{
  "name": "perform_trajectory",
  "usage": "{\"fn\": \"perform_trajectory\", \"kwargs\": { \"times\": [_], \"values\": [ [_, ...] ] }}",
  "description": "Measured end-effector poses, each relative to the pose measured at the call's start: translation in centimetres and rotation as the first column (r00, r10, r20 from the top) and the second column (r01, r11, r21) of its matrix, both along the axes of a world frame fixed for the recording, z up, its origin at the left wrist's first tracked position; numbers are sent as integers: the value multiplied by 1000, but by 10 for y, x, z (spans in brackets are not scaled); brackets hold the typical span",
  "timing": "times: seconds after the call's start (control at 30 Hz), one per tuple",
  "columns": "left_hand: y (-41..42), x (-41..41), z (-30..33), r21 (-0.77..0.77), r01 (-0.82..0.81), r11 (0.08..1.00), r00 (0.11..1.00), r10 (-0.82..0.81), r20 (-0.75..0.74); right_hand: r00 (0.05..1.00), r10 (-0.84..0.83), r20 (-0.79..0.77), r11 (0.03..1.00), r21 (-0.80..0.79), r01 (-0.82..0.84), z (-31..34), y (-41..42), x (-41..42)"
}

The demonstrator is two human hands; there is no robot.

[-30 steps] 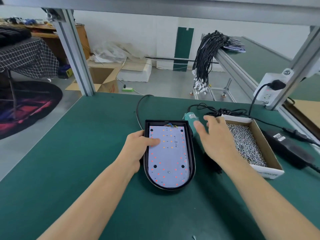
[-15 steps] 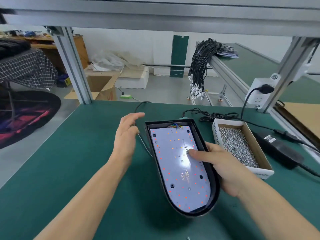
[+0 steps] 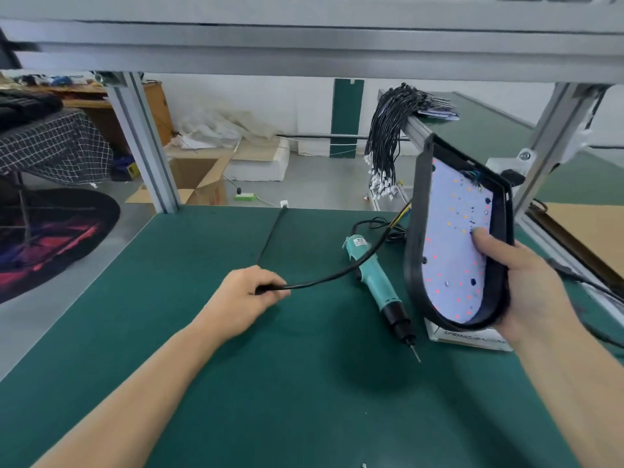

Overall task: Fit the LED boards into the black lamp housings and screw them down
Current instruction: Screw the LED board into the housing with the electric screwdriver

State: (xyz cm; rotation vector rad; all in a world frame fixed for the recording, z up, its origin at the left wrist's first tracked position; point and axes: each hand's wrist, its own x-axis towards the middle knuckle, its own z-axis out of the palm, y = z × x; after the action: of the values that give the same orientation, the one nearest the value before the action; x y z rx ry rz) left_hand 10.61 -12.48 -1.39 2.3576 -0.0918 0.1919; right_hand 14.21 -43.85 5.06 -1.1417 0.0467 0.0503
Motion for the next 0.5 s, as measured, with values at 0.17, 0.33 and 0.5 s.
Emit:
{"fn": "perform_trajectory", "kwargs": {
  "times": [0.17,0.33,0.5],
  "values": [
    [-26,-9,13,332,15,943,976,-86,200,998,-58,36,997,-45,59,1,12,0],
    [-22,-18,7,505,56,861,927,-232,293,1000,-4,-1,991,-134,4,-7,7,-3],
    [28,57,-6,392,-418,819,899,312,308,1000,-17,-11,993,-115,15,-9,14,-1]
  ]
}}
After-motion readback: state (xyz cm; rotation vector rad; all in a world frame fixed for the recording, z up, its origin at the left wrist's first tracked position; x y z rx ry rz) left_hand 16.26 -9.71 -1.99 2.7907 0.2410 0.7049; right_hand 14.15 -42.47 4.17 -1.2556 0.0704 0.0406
